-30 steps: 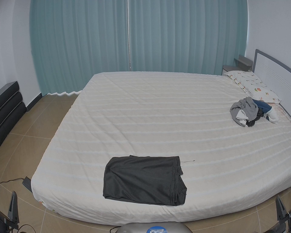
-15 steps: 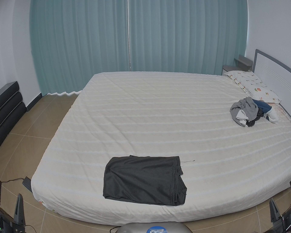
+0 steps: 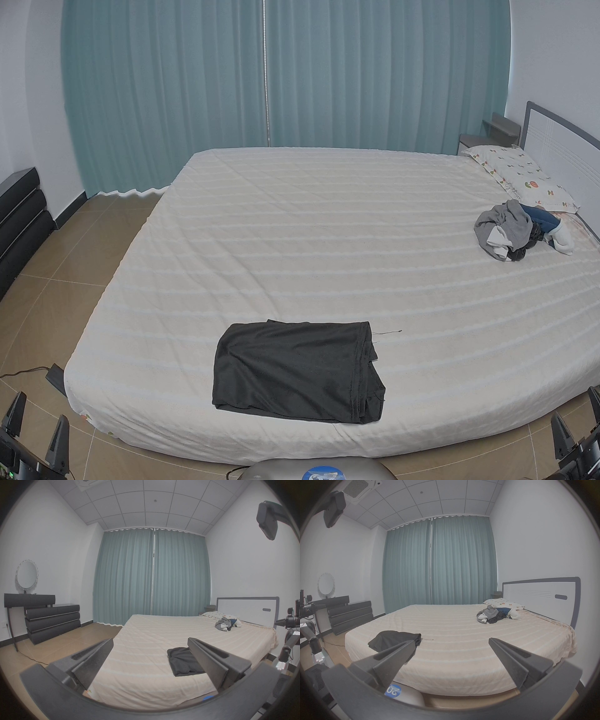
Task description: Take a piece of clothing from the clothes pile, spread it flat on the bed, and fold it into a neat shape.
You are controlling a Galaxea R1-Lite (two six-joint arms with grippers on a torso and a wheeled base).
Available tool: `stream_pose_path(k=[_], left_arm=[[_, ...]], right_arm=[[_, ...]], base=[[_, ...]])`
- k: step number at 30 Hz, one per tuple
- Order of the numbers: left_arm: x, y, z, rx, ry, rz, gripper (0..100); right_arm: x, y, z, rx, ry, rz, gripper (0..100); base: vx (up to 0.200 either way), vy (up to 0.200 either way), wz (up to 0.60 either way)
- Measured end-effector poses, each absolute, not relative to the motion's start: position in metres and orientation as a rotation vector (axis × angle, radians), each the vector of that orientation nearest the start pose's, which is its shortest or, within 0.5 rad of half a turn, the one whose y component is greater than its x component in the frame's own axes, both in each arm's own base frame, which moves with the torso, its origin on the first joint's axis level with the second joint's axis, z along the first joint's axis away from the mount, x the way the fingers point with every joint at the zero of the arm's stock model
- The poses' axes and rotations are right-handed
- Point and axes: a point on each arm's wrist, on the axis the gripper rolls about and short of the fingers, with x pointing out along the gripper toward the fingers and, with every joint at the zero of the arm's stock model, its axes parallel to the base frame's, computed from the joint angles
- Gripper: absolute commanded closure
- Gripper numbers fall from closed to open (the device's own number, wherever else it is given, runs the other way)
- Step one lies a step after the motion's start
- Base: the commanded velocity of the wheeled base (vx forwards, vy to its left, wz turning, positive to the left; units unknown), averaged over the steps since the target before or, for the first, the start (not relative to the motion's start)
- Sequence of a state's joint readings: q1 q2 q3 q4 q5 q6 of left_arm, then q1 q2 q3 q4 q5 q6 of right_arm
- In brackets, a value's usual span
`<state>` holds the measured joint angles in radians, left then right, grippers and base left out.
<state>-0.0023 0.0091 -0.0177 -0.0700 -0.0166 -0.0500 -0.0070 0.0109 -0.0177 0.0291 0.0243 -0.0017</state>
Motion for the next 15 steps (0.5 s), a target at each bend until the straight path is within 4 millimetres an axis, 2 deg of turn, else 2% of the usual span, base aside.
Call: stream_pose_path(k=[15], left_arm=[[-0.0234, 0.0008, 0.0798, -0.048, -0.001, 0.033, 0]], right_arm=[[-0.0232, 0.0006, 0.0784, 0.000, 0.016, 0.018, 0]], base=[[0.000, 0.000, 0.00]])
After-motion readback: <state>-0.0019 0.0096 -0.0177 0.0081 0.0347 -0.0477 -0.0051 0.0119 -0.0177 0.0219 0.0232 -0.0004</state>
